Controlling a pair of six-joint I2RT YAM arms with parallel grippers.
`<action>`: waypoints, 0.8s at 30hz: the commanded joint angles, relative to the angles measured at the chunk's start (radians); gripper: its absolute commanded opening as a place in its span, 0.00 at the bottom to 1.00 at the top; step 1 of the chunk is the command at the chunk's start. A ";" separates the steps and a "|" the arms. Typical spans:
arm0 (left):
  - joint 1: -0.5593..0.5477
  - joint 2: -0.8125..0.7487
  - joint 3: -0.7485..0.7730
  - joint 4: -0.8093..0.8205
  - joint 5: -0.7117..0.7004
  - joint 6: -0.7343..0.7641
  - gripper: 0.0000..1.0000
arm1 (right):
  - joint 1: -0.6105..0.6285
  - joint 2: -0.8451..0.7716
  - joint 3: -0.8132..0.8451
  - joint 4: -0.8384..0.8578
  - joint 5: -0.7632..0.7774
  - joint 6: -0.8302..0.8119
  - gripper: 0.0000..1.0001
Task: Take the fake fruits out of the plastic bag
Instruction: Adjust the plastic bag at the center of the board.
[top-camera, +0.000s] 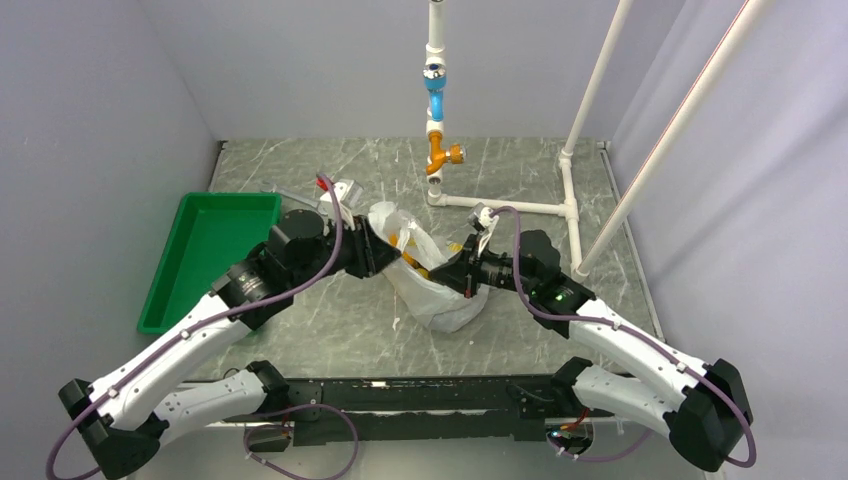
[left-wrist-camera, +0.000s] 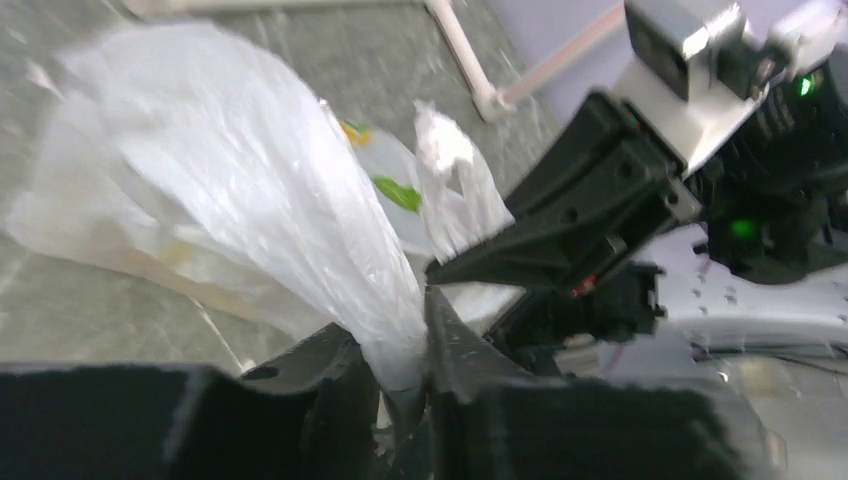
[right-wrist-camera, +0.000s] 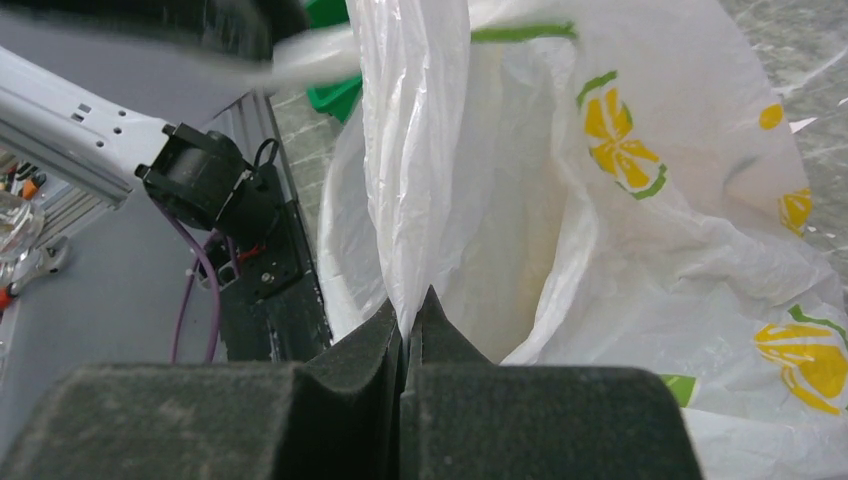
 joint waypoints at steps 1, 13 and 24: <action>0.007 -0.070 0.078 0.035 -0.266 0.042 0.10 | 0.012 -0.014 -0.015 0.030 -0.025 -0.003 0.00; 0.017 -0.289 0.039 -0.485 -0.869 -0.210 0.00 | 0.030 -0.018 -0.119 0.010 -0.069 0.018 0.00; 0.017 -0.602 -0.213 -0.668 -0.691 -0.335 0.00 | 0.041 0.082 -0.147 0.051 -0.157 0.025 0.00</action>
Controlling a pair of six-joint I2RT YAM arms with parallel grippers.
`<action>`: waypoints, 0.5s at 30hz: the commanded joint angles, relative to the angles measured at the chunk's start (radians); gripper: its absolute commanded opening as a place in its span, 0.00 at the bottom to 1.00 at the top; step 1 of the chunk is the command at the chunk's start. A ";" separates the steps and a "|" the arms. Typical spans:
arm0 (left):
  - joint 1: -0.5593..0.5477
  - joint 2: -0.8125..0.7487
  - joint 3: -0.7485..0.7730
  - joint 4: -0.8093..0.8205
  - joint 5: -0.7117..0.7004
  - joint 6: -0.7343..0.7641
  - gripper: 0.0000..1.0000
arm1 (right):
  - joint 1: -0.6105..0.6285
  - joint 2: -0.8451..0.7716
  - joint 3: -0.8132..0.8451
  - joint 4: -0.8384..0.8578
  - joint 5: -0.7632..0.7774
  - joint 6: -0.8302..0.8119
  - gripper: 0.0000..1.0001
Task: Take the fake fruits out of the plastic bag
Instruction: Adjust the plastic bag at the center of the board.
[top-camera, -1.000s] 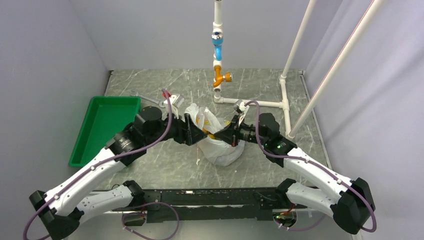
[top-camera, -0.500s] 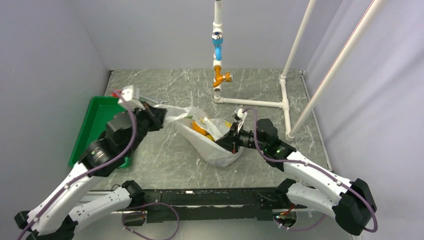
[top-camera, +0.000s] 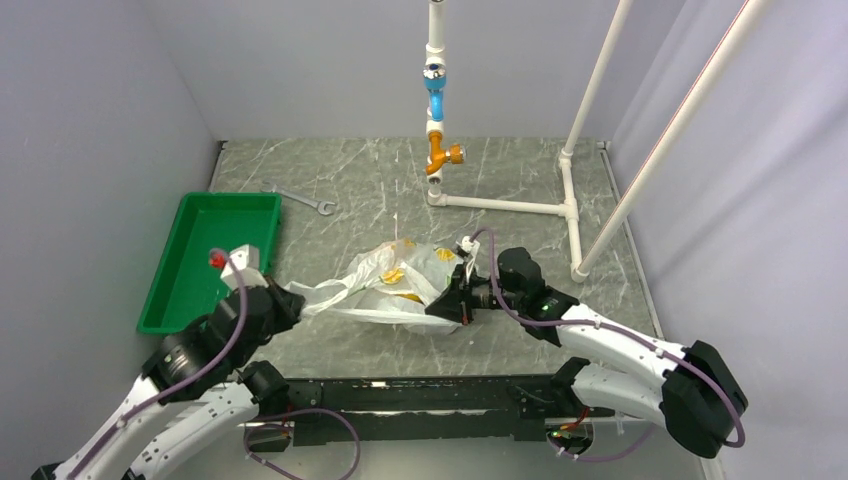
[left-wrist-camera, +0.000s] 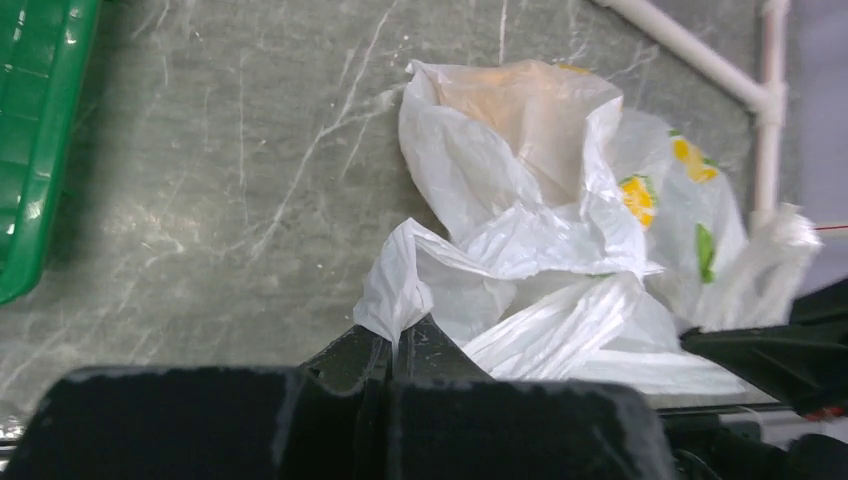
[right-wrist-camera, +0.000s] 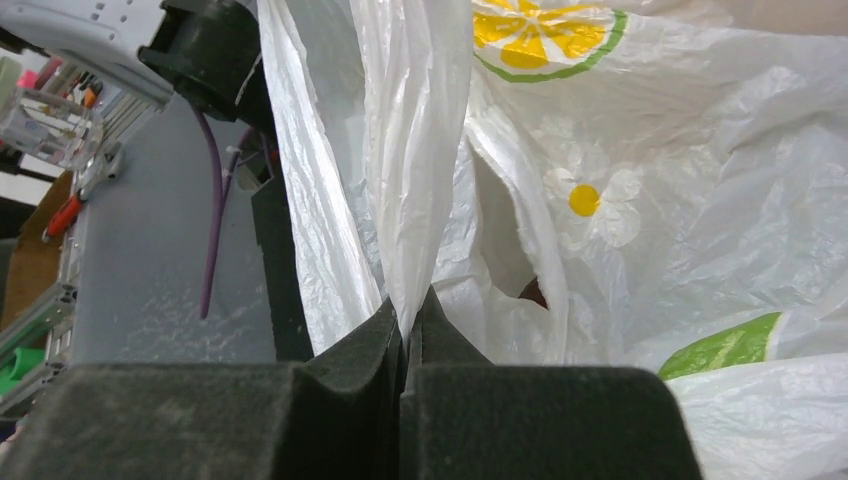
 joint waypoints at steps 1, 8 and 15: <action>0.008 -0.135 0.000 -0.077 -0.063 -0.010 0.00 | -0.001 0.041 0.002 0.022 -0.062 -0.001 0.00; 0.008 -0.132 0.134 -0.009 0.073 0.218 0.68 | 0.002 0.094 0.044 -0.012 -0.051 0.015 0.01; 0.009 0.095 0.441 -0.027 0.190 0.471 0.85 | 0.004 0.053 0.017 0.062 0.012 0.062 0.09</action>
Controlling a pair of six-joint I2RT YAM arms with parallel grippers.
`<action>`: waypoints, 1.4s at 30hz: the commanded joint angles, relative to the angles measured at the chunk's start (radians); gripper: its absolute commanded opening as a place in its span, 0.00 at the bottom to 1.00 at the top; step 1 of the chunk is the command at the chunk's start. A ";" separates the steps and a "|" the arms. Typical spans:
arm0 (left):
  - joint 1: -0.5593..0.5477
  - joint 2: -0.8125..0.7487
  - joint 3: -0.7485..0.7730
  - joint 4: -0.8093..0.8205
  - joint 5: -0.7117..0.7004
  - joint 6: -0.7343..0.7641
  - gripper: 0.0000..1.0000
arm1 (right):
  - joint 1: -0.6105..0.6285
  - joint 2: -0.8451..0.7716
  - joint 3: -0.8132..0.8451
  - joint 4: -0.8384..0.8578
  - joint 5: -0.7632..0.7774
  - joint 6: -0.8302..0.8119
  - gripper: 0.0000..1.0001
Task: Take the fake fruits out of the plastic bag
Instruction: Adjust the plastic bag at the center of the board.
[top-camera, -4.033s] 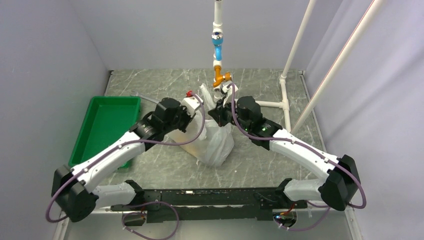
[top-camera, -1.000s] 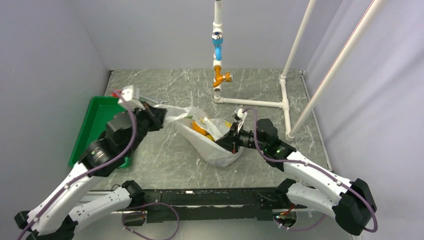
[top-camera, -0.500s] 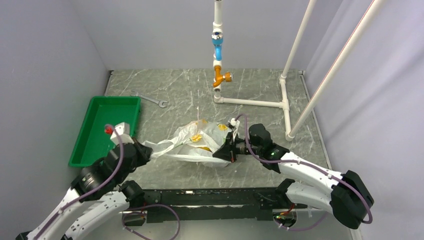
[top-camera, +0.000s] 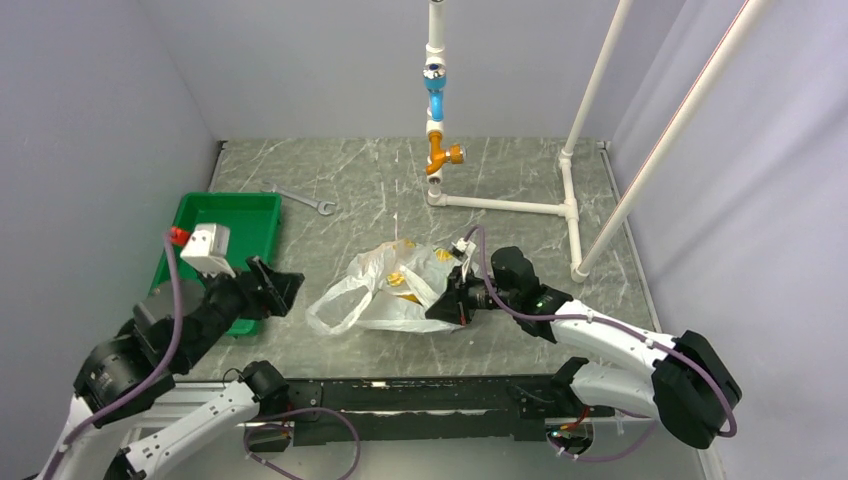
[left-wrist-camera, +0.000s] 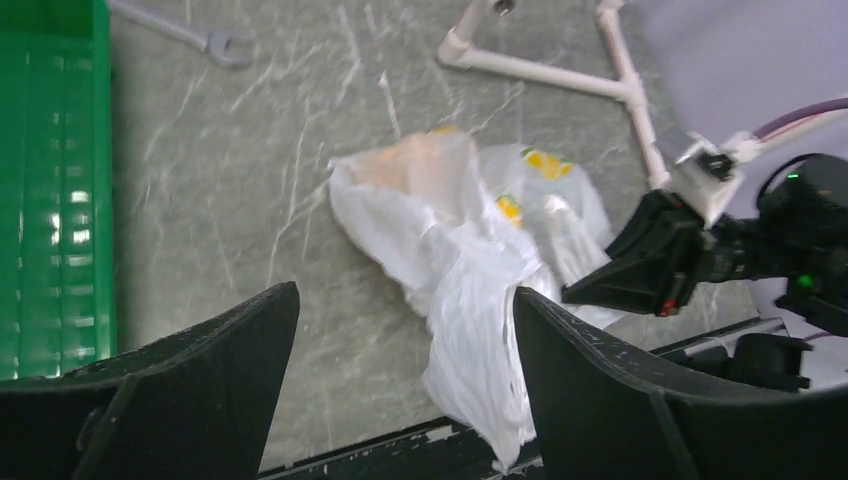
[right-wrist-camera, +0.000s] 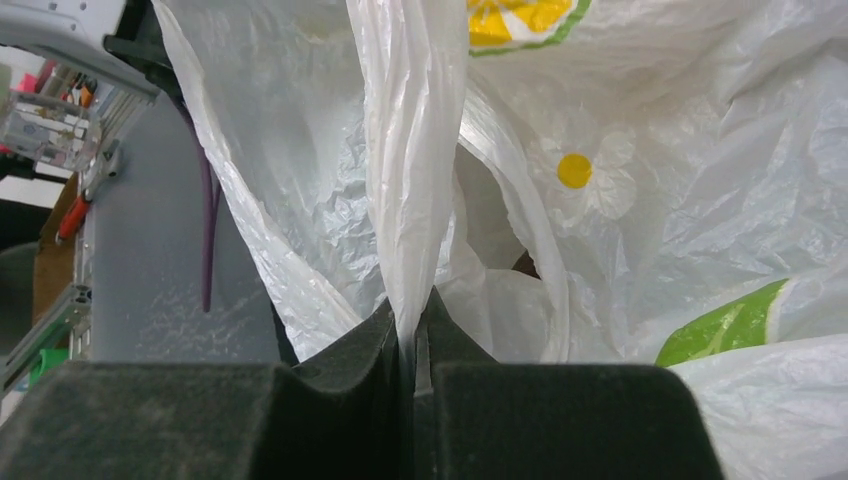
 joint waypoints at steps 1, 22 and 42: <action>0.002 0.172 0.209 0.017 0.110 0.210 0.88 | 0.001 -0.025 0.012 0.096 0.019 0.047 0.11; -0.013 0.844 0.345 0.036 0.524 0.688 0.96 | 0.011 -0.160 -0.013 0.050 0.114 0.029 0.15; 0.020 0.813 0.096 0.265 0.111 0.576 0.24 | 0.078 -0.137 -0.113 0.126 0.027 -0.005 0.11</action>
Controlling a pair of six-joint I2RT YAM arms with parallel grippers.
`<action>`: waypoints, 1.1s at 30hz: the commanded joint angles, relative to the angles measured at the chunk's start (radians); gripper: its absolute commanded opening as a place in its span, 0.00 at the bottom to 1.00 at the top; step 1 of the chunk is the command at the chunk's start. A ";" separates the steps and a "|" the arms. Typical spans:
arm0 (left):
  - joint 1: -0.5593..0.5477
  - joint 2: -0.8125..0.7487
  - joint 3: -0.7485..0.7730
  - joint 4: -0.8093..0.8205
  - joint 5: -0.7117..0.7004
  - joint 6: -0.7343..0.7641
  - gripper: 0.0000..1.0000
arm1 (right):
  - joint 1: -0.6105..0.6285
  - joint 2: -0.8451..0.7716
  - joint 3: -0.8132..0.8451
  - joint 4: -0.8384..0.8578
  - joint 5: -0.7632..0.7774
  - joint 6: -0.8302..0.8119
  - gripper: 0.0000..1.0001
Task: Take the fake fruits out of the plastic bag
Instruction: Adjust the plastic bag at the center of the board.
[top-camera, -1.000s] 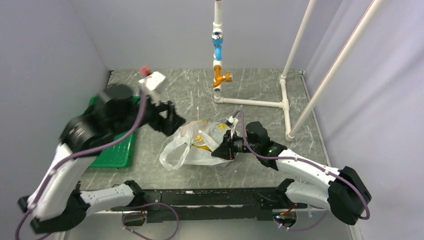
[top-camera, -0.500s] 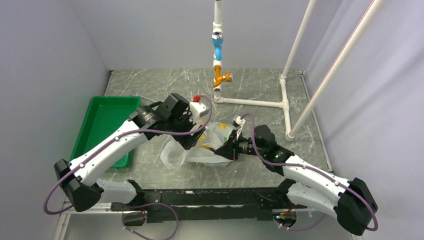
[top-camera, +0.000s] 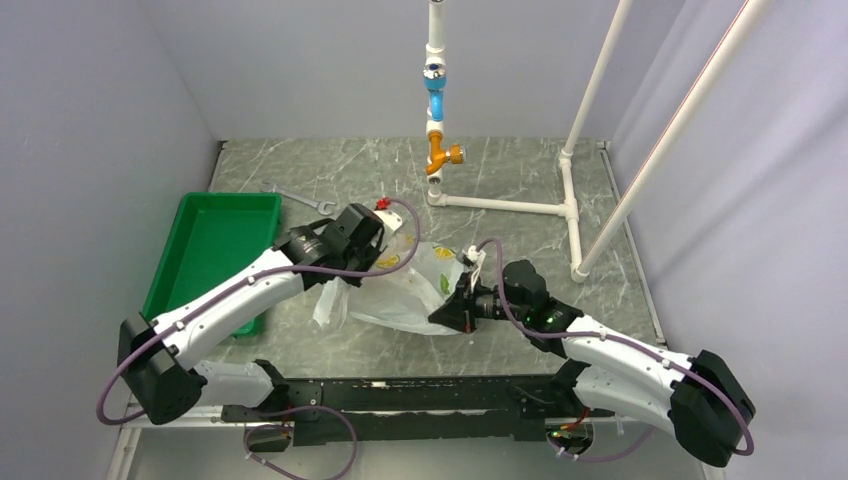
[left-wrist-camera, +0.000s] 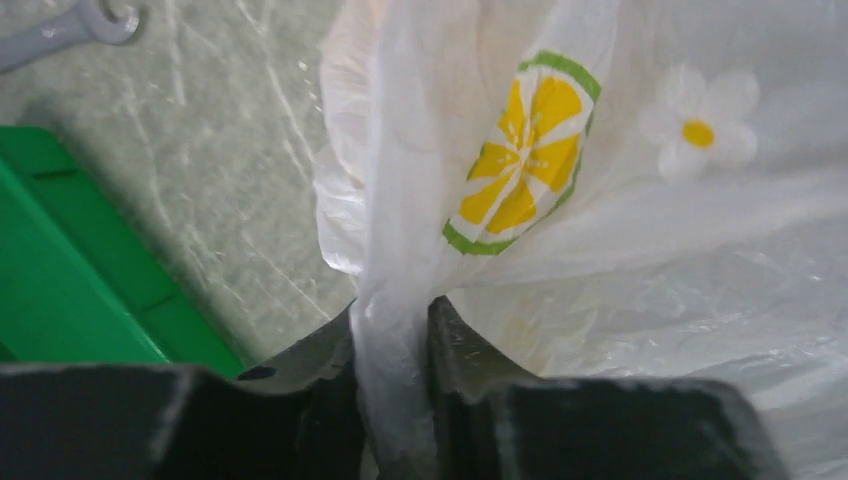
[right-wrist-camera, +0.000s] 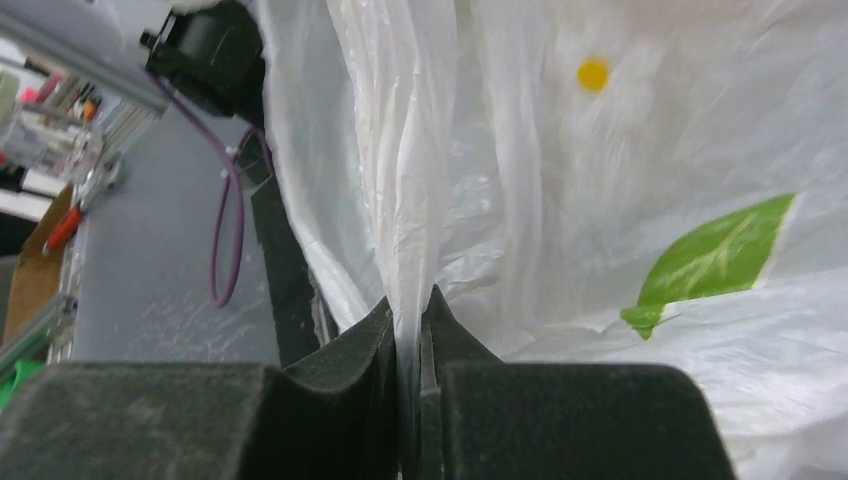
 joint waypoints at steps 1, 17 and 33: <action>0.068 -0.072 0.014 0.141 -0.007 -0.046 0.16 | 0.068 0.020 -0.027 0.044 -0.044 -0.054 0.13; 0.304 -0.140 -0.029 0.275 0.542 -0.071 0.00 | 0.157 0.051 0.129 -0.196 0.097 -0.105 0.77; 0.310 -0.173 -0.042 0.286 0.604 -0.168 0.00 | 0.228 0.140 0.461 -0.321 0.755 -0.160 1.00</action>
